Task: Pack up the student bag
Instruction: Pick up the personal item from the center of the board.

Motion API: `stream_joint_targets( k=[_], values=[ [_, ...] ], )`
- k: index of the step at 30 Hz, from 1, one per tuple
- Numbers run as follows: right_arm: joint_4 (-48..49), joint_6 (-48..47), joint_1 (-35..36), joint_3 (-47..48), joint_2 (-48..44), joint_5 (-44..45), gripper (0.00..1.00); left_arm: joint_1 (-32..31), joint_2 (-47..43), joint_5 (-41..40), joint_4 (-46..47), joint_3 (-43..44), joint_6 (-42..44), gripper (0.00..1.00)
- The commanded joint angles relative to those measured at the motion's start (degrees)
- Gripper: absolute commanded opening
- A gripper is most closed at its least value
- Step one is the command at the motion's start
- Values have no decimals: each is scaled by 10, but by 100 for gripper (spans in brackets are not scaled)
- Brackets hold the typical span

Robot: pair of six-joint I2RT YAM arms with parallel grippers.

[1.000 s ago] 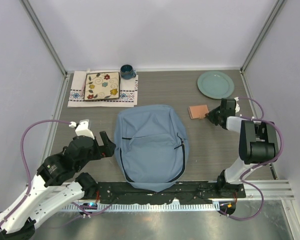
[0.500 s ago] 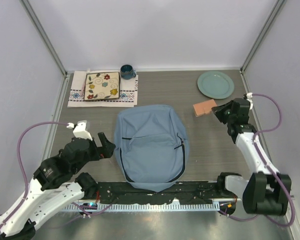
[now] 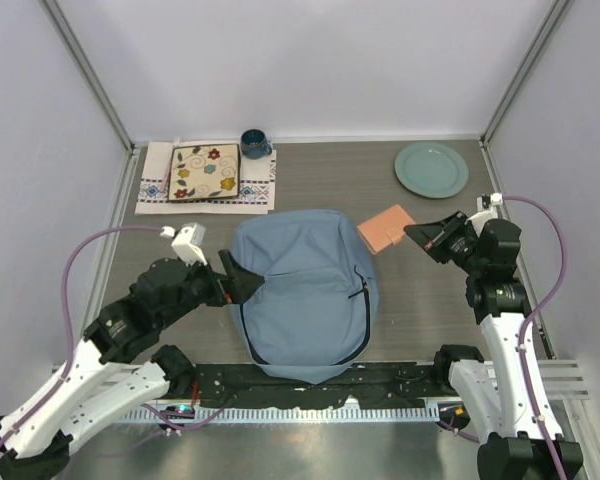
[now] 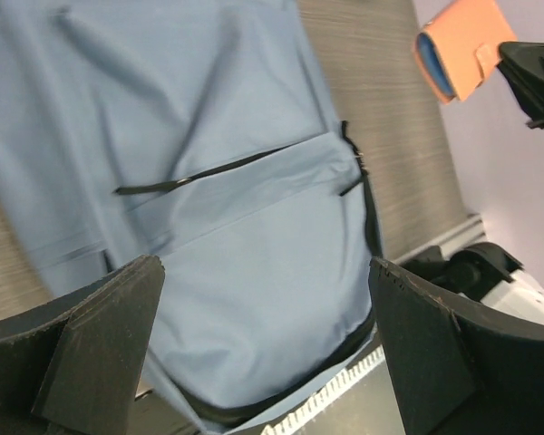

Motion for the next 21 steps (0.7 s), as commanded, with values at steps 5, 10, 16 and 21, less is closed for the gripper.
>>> stream_joint_targets(
  k=[5,10,16,21],
  values=[
    [-3,-12,7,8,-32,-189,1,2,132,139,240,16,3,100],
    [-23,-23,19,28,-28,-211,1,2,216,202,326,42,-25,100],
    [-27,-23,65,41,-24,-208,1,2,263,241,406,27,-59,100],
    [-14,-8,144,28,-21,-146,1,-1,305,275,490,13,-111,100]
  ],
)
